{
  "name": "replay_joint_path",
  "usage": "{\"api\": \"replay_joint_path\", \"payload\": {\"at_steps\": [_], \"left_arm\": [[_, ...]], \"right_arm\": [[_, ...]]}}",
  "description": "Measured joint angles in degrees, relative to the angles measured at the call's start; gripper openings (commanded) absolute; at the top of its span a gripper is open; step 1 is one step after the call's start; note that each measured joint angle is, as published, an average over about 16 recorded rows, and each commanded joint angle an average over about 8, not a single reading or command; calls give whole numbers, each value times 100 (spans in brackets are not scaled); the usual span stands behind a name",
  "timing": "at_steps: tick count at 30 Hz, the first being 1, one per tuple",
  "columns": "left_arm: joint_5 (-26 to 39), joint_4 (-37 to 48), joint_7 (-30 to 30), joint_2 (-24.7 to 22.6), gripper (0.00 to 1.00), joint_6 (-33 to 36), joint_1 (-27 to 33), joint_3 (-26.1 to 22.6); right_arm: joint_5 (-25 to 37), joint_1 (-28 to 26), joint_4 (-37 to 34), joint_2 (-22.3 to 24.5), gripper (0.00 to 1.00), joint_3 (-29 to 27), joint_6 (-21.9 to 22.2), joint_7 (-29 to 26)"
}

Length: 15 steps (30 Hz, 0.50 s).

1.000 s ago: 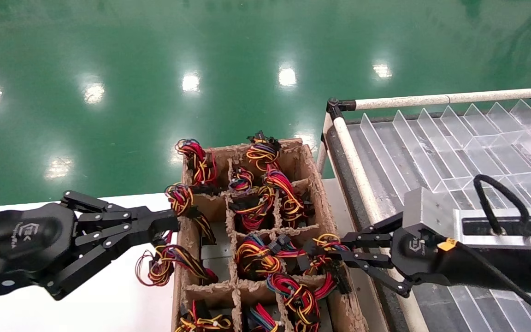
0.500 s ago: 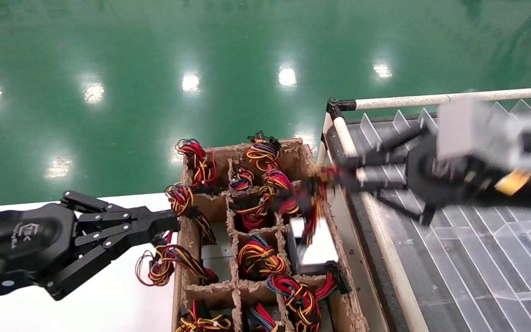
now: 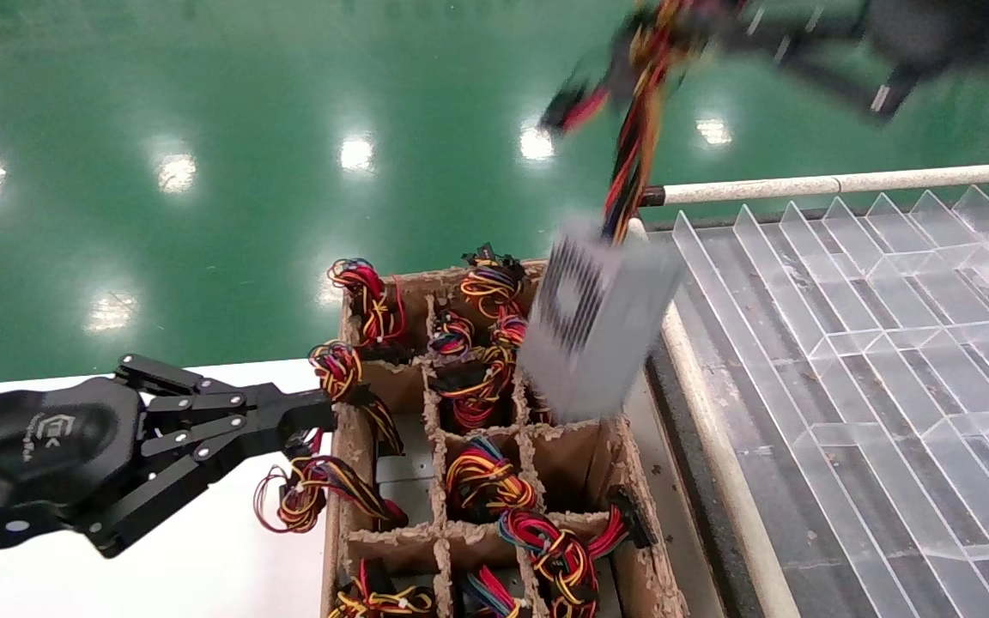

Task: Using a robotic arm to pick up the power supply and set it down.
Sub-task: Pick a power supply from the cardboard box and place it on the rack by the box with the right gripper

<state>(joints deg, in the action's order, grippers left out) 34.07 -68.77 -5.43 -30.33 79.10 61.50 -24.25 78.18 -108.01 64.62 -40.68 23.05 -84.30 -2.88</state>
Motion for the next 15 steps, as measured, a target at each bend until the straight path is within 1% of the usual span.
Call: {"api": "replay_joint_path", "payload": {"at_steps": [4, 8, 12, 15], "left_arm": [[0, 0, 0, 0, 0, 0, 0, 0], [0, 0, 0, 0, 0, 0, 0, 0], [0, 0, 0, 0, 0, 0, 0, 0], [0, 0, 0, 0, 0, 0, 0, 0]], "right_arm": [[432, -474, -697, -231, 0, 110, 125, 552], [895, -892, -1575, -516, 0, 269, 339, 1166], [1314, -1221, -2582, -827, 0, 433, 664, 1759], [1574, -1408, -3353, -1052, 0, 533, 1008, 2153]]}}
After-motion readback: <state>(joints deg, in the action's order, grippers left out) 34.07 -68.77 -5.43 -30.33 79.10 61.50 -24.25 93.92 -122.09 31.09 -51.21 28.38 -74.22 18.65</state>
